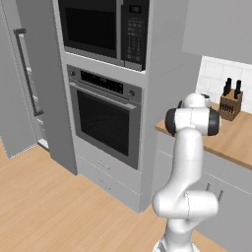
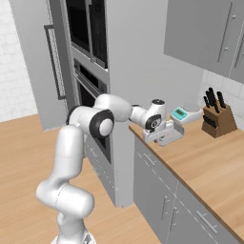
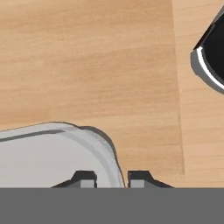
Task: Take the meat container that has the chicken drumstick and place it on the second highest rack of the freezer. Then take the vegetable container that has the corn and lime and place it on the highest rack of the freezer.
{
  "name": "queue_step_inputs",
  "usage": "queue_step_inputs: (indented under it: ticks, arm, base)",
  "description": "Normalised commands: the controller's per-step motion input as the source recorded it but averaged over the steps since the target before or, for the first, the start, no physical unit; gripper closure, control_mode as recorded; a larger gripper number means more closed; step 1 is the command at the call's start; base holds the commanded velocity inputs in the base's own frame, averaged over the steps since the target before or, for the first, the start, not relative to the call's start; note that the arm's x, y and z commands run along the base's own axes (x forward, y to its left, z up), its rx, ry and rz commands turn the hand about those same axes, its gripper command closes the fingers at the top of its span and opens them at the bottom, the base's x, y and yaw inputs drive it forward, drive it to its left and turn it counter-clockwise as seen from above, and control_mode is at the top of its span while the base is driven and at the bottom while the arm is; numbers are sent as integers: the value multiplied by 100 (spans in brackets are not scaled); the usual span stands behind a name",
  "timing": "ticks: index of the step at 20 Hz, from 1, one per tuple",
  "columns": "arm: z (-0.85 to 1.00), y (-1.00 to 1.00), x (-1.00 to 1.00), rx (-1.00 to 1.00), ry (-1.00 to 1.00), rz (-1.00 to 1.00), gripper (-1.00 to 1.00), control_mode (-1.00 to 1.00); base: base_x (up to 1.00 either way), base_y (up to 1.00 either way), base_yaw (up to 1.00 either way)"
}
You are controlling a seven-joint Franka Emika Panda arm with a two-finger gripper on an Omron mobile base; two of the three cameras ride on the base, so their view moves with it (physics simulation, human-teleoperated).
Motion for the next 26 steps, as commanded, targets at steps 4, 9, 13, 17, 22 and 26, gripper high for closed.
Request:
queue_step_inputs:
  ticks: [4, 9, 13, 17, 22, 26]
  arm:
    - [-2, -7, -38, 0, -1, 3, 100, -100]
    - [21, -22, -72, 0, -10, 18, 100, -100]
    - [74, -9, -95, -3, -16, 46, 100, -100]
    - [99, -1, -69, -17, -11, 71, 100, -100]
    - [96, 0, -71, -24, -12, 69, 100, -100]
    - [58, 0, -94, -19, -9, 60, 100, -100]
  base:
    - [0, 0, 0]
    - [0, 0, 0]
    - [0, 0, 0]
    - [0, 0, 0]
    - [0, 0, 0]
    - [0, 0, 0]
